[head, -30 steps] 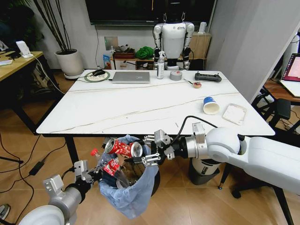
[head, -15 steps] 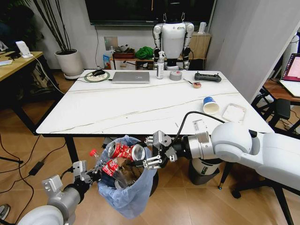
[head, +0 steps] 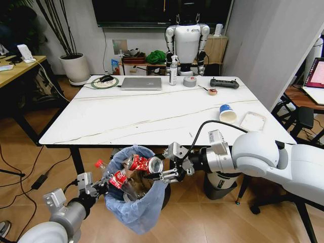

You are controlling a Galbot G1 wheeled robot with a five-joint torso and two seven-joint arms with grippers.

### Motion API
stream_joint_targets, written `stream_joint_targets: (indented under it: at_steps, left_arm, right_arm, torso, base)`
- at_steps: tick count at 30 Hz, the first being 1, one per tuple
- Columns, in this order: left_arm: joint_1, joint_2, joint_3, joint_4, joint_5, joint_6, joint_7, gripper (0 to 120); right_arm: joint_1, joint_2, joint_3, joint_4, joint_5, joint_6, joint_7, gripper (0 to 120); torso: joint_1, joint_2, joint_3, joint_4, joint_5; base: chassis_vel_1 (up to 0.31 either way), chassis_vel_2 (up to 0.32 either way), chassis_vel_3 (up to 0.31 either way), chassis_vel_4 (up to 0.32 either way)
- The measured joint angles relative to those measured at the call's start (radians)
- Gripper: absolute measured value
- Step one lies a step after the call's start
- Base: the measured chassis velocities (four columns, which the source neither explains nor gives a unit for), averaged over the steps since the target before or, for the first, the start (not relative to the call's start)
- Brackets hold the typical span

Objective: Pick up the trash bin and place the trash from the table into it.

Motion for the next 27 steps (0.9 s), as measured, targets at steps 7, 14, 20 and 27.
stream_joint_targets:
  at_steps: [7,14,20,27]
  left_arm:
    - [0.002,-0.002,0.002,-0.004,0.000,0.003,-0.001,0]
    - [0.016,-0.009,0.004,-0.016,0.002,0.007,-0.001,0]
    - [0.013,-0.018,0.010,-0.017,0.006,0.007,0.000,0]
    - [0.015,-0.022,0.013,-0.017,0.010,0.008,0.001,0]
  right_arm:
    - [-0.008,-0.001,0.000,0.010,-0.014,0.007,0.000,49]
    - [-0.051,0.008,0.019,0.008,-0.035,0.010,-0.002,49]
    - [-0.056,0.026,0.017,0.002,-0.042,0.021,-0.007,49]
    - [-0.056,0.054,-0.001,-0.016,-0.048,0.037,-0.010,49]
  torso:
    - [0.000,0.000,0.000,-0.0001,0.0000]
    - [0.000,0.000,0.000,0.0000,0.0000]
    - [0.000,0.000,0.000,0.0000,0.0000]
    - [0.000,0.000,0.000,-0.0001,0.0000]
  base:
    - [0.000,0.000,0.000,0.000]
    - [0.000,0.000,0.000,0.000]
    - [0.000,0.000,0.000,0.000]
    - [0.000,0.000,0.000,0.000]
